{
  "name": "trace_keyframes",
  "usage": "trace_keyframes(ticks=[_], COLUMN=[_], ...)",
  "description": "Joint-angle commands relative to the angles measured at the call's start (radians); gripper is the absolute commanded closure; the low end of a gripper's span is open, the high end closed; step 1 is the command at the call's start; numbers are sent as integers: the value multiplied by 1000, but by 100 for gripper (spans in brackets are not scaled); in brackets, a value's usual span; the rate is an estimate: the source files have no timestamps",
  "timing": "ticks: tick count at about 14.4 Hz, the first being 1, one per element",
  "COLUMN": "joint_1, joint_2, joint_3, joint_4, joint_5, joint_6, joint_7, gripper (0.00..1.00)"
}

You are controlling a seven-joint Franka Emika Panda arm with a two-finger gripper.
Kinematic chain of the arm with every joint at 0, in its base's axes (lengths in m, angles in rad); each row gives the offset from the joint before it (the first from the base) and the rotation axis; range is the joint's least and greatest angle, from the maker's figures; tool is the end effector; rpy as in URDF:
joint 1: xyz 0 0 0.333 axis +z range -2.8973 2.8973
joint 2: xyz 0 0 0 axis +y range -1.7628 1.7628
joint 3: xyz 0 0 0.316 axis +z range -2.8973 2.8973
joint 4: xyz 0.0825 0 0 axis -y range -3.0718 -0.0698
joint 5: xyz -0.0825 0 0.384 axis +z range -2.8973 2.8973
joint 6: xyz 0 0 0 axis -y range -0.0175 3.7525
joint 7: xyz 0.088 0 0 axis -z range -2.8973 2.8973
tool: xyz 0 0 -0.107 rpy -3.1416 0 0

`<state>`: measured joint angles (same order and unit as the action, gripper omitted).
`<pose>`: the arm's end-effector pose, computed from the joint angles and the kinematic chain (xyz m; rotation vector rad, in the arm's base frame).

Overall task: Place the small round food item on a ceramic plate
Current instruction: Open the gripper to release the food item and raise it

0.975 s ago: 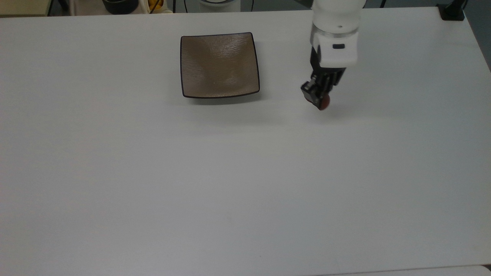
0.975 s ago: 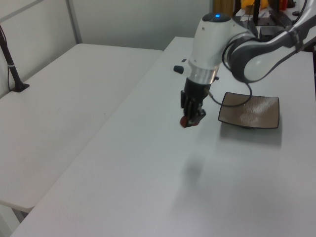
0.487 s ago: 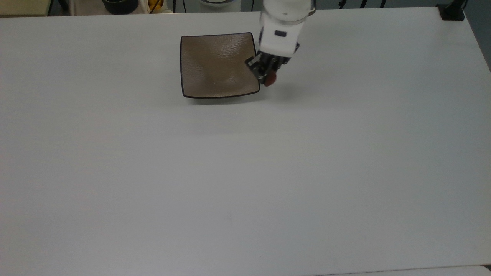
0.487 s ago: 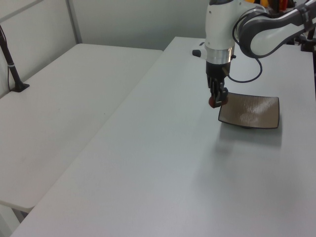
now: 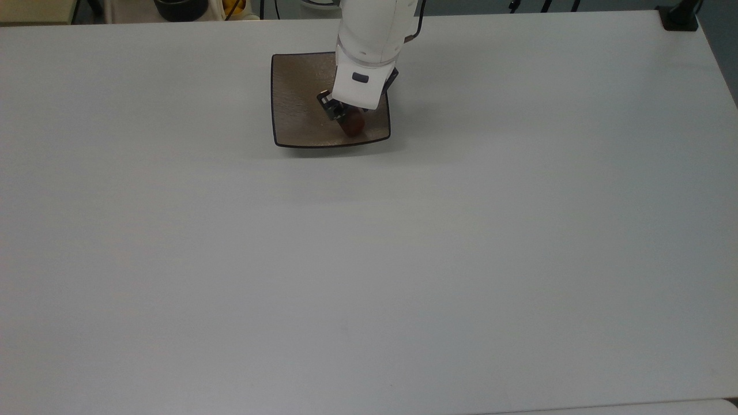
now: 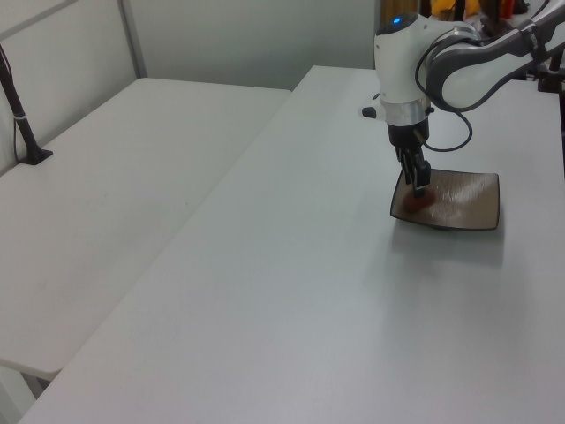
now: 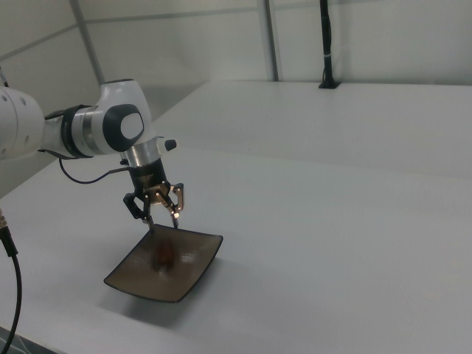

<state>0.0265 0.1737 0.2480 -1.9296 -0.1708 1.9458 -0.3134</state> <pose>0.5615 0.1416 0.3900 2.8603 0.9833 -0.2313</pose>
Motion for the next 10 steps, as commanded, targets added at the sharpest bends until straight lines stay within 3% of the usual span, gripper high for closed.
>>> trace_keyframes(ticks=[1, 5, 8, 9, 10], joint_1=[7, -6, -11, -11, -11], joint_2=[-42, -83, -117, -124, -150], joint_3=[-7, -12, -53, -68, -97], joint_4=[-17, -12, 23, 27, 50], joint_5=[-3, 5, 20, 43, 124], joint_6=[-22, -92, -207, -208, -212], joint_7=[-26, -4, 89, 127, 175], gripper=[0, 0, 0, 0, 0])
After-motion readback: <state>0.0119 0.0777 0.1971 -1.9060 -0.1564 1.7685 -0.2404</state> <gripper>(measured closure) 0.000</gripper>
